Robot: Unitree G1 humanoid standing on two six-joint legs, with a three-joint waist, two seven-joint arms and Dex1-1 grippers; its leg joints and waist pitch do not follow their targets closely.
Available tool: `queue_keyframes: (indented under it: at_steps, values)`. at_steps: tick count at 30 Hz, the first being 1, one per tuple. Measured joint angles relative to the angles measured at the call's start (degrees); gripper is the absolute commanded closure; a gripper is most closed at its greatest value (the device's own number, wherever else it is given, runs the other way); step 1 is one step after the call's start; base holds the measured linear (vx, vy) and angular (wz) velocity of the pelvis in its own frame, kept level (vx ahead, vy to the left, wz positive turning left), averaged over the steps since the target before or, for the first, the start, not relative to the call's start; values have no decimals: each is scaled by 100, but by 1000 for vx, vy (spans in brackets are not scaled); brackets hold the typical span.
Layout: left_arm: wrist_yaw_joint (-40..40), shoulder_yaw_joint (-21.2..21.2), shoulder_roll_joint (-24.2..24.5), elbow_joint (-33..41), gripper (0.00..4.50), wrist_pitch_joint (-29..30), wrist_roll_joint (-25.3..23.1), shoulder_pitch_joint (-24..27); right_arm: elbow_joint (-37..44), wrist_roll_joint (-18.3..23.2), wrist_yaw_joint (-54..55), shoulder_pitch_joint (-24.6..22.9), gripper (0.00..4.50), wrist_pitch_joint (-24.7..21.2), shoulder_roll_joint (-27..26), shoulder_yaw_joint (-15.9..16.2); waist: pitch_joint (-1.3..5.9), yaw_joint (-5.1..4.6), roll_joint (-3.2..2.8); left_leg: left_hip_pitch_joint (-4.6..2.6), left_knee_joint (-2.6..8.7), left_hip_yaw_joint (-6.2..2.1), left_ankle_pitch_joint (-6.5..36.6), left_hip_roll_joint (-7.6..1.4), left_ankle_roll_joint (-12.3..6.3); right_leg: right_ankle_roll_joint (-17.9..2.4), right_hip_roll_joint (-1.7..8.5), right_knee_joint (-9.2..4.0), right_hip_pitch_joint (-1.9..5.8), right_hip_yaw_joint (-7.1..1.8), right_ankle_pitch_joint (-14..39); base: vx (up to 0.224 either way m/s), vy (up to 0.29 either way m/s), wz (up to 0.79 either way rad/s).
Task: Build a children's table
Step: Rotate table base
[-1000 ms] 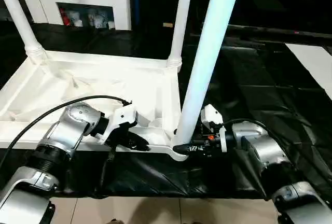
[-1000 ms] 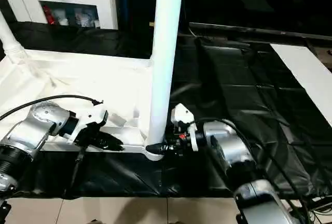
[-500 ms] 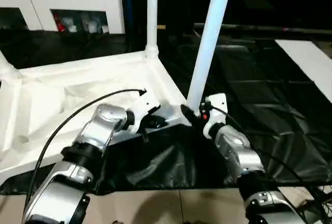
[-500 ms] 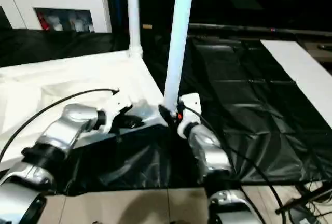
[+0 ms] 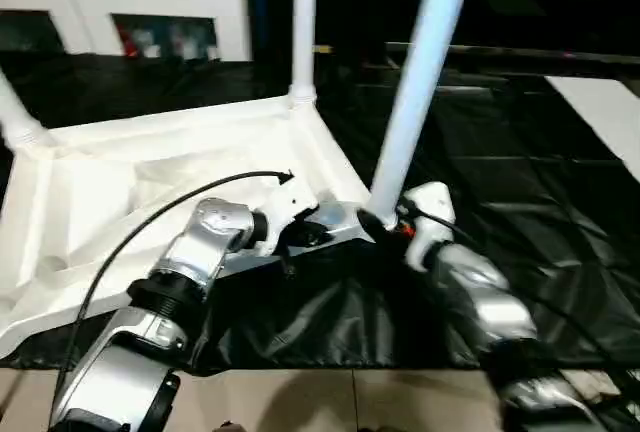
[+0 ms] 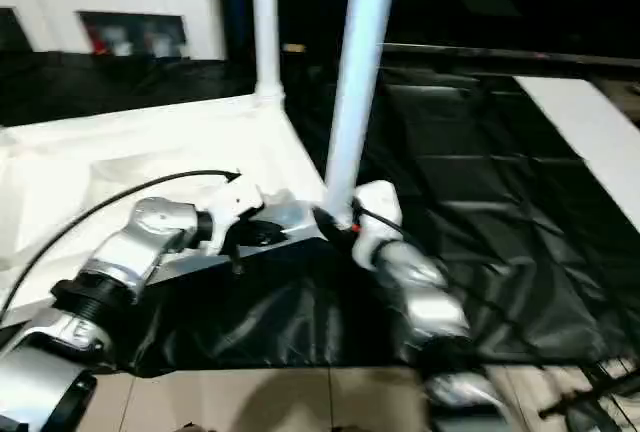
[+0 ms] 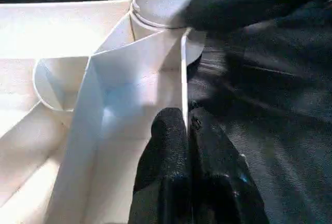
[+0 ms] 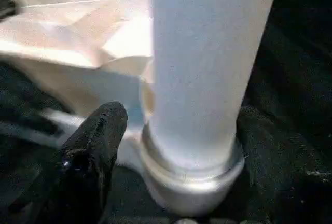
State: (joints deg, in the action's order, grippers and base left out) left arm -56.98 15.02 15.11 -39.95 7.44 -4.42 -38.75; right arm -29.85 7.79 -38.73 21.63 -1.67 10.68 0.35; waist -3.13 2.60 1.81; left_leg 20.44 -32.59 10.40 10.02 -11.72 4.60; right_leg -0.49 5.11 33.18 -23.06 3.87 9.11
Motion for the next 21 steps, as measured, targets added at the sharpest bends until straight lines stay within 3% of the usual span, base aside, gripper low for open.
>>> queue_keyframes:
  at_steps: [10, 11, 18, 20, 21]
  values:
    - [94, -195, 7, 107, 450, -54, 197, 120, 1299, 739, -1939, -599, 87, -812, 1293, 60, 4, 11, -38, 15, -2, 4, -1, -10, -3, 8, -4, -1, -8, 4, -12, 0, 0, 0]
    - [75, -221, 29, 156, 423, -45, 231, 155, 1378, 778, -2024, -605, 87, -899, 1336, 61, 4, -2, -39, 15, -2, 7, -1, -10, -3, 8, -4, -1, -12, 2, -12, 0, 0, 0]
    - [-560, -560, 425, 1439, 355, 787, 935, 344, 1509, 823, -2028, -356, 86, -1074, 1030, 310, -2, -39, -18, 44, -7, 7, -1, -21, -3, 7, -10, 10, -40, 7, -13, 0, 0, 0]
    - [-1041, -462, 1036, 2068, 352, 1297, 1004, 595, 1320, 770, -1880, -142, 86, -1069, 670, 418, -3, -111, -9, 41, -6, 10, -1, -22, -1, 5, -13, 29, -48, 0, -11, 0, 0, 0]
    - [-1210, -459, 1251, 2236, 352, 1482, 1024, 704, 1269, 749, -1833, -110, 86, -1063, 568, 474, -2, -94, -7, 47, -10, 1, 1, -18, 1, 7, -12, 36, -53, 4, -10, 0, 0, 0]
